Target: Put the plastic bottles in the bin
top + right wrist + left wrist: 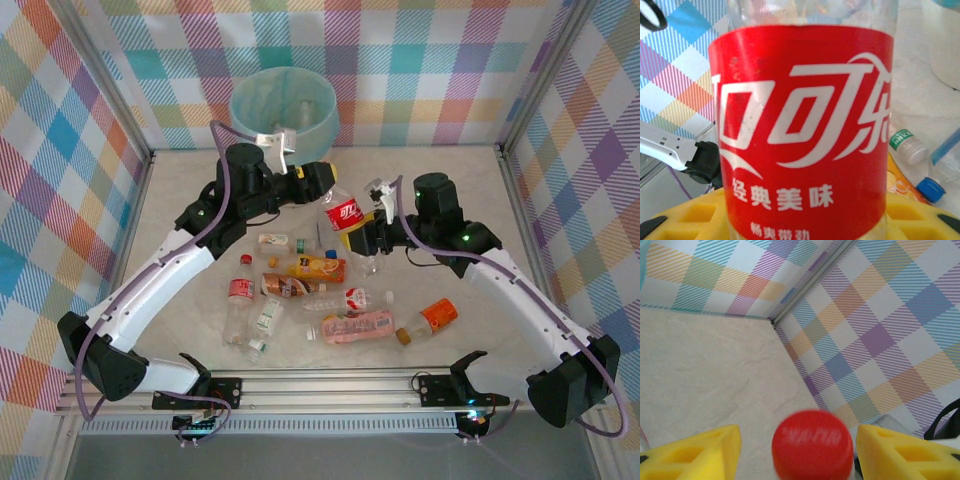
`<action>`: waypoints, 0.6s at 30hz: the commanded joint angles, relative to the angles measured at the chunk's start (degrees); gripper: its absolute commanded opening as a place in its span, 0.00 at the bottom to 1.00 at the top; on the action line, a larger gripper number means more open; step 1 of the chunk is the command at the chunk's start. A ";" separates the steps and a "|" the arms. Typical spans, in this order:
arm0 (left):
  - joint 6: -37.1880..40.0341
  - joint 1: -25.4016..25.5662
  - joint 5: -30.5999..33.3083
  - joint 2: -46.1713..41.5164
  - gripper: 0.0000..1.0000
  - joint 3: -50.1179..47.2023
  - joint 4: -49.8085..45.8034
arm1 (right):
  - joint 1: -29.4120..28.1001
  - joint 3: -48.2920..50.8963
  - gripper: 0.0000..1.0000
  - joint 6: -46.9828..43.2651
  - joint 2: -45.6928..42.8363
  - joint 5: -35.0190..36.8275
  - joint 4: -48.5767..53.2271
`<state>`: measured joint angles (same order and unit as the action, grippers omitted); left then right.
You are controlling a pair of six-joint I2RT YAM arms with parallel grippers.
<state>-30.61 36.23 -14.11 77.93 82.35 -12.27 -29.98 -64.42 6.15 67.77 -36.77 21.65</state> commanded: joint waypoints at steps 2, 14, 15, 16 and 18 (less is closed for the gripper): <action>-0.21 -0.04 -0.93 0.39 0.55 2.27 0.93 | -1.26 -1.92 0.51 -2.59 0.21 -2.30 -0.82; -0.08 -0.02 2.10 -1.74 0.22 1.00 -0.53 | -2.97 -4.22 0.56 0.07 1.60 0.78 -1.87; 0.43 -0.10 2.73 -1.58 0.19 1.83 -0.94 | -3.15 -4.93 0.57 0.17 1.81 0.81 -1.90; 0.94 -0.10 3.15 -1.26 0.16 2.59 -1.42 | -3.22 -5.69 0.58 0.04 2.13 0.82 -2.04; 2.01 -0.20 3.64 -0.62 0.07 4.05 -2.17 | -3.33 -7.11 0.59 -0.41 2.75 1.65 -1.90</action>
<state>-31.22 36.21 -12.32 77.60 83.68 -12.45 -32.75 -67.77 5.61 70.08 -35.22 22.11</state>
